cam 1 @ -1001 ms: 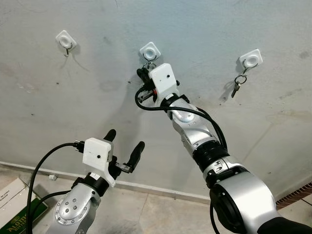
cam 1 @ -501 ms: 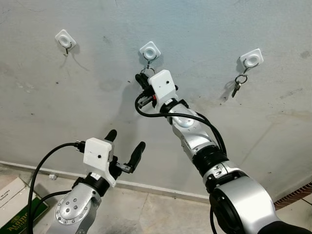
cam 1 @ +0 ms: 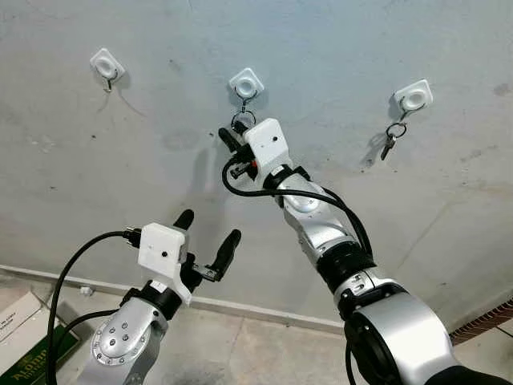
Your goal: Hang keys on a hook
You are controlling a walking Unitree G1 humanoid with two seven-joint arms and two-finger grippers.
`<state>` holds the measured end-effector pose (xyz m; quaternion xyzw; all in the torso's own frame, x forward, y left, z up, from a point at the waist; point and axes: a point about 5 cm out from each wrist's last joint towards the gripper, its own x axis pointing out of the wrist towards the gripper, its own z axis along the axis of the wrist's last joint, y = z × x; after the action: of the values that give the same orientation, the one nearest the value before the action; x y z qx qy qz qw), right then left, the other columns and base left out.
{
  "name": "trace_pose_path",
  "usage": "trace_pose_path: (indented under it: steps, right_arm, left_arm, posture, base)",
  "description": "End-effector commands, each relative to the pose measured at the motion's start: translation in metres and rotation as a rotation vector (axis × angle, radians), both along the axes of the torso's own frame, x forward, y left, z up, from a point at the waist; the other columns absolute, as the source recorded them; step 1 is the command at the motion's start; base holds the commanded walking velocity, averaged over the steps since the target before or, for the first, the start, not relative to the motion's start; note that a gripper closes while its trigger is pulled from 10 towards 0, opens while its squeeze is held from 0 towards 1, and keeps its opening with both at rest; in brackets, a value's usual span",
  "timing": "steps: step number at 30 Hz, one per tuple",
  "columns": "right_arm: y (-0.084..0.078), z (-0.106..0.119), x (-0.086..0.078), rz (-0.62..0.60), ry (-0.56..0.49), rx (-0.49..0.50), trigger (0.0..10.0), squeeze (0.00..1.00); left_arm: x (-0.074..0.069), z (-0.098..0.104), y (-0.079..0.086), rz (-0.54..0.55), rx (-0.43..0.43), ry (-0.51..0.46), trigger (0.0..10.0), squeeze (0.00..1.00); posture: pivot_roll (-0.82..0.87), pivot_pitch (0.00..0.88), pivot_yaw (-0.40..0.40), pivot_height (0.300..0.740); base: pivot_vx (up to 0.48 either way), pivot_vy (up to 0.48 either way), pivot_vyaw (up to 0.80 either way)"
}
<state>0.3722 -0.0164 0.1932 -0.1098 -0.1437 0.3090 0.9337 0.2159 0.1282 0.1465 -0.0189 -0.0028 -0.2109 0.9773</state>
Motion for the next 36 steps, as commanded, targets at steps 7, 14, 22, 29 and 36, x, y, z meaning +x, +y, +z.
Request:
trace_pose_path:
  steps: [7, 14, 22, 29, 36]
  right_arm:
    - [-0.002, -0.024, -0.004, 0.009, 0.056, -0.095, 10.0, 1.0]
    - [-0.001, -0.029, -0.007, 0.022, 0.051, -0.122, 10.0, 1.0]
    - [-0.01, -0.024, -0.008, -0.021, -0.007, -0.057, 10.0, 1.0]
    - [-0.018, -0.018, -0.008, -0.071, -0.069, -0.029, 10.0, 1.0]
    - [-0.022, -0.016, -0.008, -0.117, -0.097, -0.031, 10.0, 0.99]
  left_arm:
    - [0.002, 0.008, -0.002, -0.002, -0.009, -0.03, 10.0, 0.0]
    - [0.003, 0.01, -0.001, 0.004, -0.011, -0.04, 10.0, 0.0]
    - [0.006, 0.011, -0.001, 0.005, -0.013, -0.047, 10.0, 0.0]
    - [0.007, 0.01, -0.001, 0.003, -0.013, -0.044, 10.0, 0.0]
    - [0.007, 0.009, -0.002, 0.006, -0.016, -0.04, 10.0, 0.0]
  posture:
    - [0.17, 0.061, -0.019, 0.74]
    - [0.17, 0.06, -0.02, 0.74]
    - [0.17, 0.056, -0.019, 0.74]
    - [0.17, 0.055, -0.016, 0.74]
    - [0.17, 0.054, -0.016, 0.74]
  base:
    - [0.0, 0.0, 0.0]
    - [0.0, 0.0, 0.0]
    - [0.0, 0.0, 0.0]
    - [0.0, 0.0, 0.0]
    - [0.0, 0.0, 0.0]
